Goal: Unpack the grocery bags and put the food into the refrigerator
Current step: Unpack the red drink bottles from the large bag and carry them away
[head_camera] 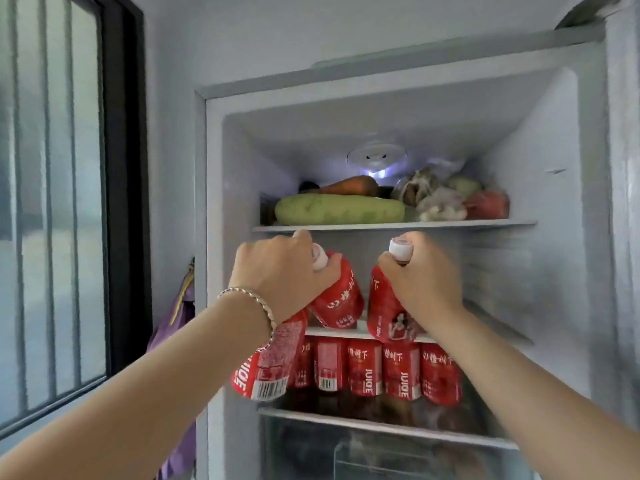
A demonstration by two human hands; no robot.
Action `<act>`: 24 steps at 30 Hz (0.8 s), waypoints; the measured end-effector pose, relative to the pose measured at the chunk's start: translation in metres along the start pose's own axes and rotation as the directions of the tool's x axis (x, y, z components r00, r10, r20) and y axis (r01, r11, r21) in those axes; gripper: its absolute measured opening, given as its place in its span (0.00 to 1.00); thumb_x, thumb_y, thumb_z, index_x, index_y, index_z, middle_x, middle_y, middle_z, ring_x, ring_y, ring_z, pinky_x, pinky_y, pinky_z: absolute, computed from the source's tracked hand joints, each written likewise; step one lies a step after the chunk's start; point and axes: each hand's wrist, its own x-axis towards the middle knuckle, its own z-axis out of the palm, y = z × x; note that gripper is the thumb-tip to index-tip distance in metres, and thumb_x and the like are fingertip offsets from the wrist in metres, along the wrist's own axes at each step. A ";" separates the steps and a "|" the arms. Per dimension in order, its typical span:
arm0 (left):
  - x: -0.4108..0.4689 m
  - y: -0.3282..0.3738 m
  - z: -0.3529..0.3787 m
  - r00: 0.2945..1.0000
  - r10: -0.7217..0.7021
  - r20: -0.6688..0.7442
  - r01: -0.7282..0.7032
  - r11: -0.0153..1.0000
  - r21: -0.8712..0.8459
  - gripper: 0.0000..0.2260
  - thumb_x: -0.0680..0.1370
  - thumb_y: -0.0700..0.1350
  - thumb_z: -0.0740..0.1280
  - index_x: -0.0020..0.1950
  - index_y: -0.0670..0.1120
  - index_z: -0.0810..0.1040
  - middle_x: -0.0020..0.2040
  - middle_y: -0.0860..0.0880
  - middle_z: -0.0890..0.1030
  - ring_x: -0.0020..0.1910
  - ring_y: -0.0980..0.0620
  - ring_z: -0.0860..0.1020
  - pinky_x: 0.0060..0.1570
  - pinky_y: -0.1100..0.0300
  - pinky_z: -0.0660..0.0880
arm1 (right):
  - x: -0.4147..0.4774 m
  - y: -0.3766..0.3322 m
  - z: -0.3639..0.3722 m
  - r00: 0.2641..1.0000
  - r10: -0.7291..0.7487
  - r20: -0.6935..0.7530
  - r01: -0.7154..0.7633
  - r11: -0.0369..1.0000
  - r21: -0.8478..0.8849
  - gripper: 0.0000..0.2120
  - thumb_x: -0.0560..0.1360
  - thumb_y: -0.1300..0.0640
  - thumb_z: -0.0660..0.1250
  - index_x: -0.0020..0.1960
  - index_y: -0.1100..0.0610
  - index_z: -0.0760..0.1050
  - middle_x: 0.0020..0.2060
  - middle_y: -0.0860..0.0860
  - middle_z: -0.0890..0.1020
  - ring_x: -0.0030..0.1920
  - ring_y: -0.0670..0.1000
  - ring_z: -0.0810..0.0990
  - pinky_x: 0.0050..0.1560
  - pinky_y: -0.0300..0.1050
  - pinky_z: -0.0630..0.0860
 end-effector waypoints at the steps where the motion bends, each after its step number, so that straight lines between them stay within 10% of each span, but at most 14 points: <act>1: 0.012 -0.002 0.014 1.000 0.004 -0.005 -0.004 1.000 0.003 0.20 0.76 0.64 0.53 0.41 0.48 0.65 0.33 0.53 0.71 0.37 0.49 0.73 0.40 0.59 0.66 | 0.010 0.008 0.013 1.000 0.011 0.017 -0.011 1.000 -0.014 0.09 0.75 0.50 0.62 0.52 0.54 0.72 0.41 0.46 0.74 0.44 0.51 0.74 0.37 0.42 0.62; 11: 0.079 -0.019 0.130 0.965 0.059 0.256 -0.064 0.998 0.010 0.18 0.78 0.62 0.54 0.44 0.50 0.73 0.51 0.49 0.80 0.53 0.48 0.78 0.46 0.59 0.70 | 0.067 0.049 0.092 0.969 0.144 0.201 -0.103 0.974 -0.202 0.21 0.76 0.47 0.62 0.64 0.57 0.69 0.58 0.55 0.74 0.56 0.57 0.75 0.48 0.47 0.72; 16: 0.100 -0.018 0.141 0.953 0.138 0.271 -0.126 0.990 -0.062 0.19 0.78 0.61 0.55 0.55 0.49 0.76 0.59 0.47 0.77 0.61 0.47 0.75 0.55 0.58 0.69 | 0.058 0.037 0.111 0.919 -0.314 0.239 0.364 0.908 -0.207 0.33 0.71 0.56 0.65 0.74 0.58 0.58 0.68 0.55 0.60 0.70 0.55 0.61 0.69 0.47 0.64; 20: 0.102 -0.025 0.153 0.955 0.232 0.185 -0.238 0.971 0.012 0.19 0.78 0.59 0.51 0.57 0.50 0.74 0.58 0.49 0.77 0.57 0.46 0.77 0.44 0.59 0.64 | 0.054 0.020 0.117 0.738 -0.266 0.620 0.187 0.964 0.190 0.47 0.68 0.59 0.69 0.76 0.45 0.43 0.63 0.46 0.67 0.53 0.42 0.76 0.51 0.32 0.72; 24: 0.098 -0.033 0.152 0.977 0.085 0.197 -0.051 0.984 -0.171 0.17 0.75 0.63 0.57 0.44 0.50 0.71 0.52 0.47 0.80 0.53 0.46 0.78 0.44 0.60 0.66 | 0.058 0.025 0.129 0.791 -0.174 0.587 0.034 0.970 0.241 0.50 0.64 0.58 0.74 0.76 0.45 0.45 0.42 0.40 0.78 0.43 0.38 0.79 0.44 0.30 0.73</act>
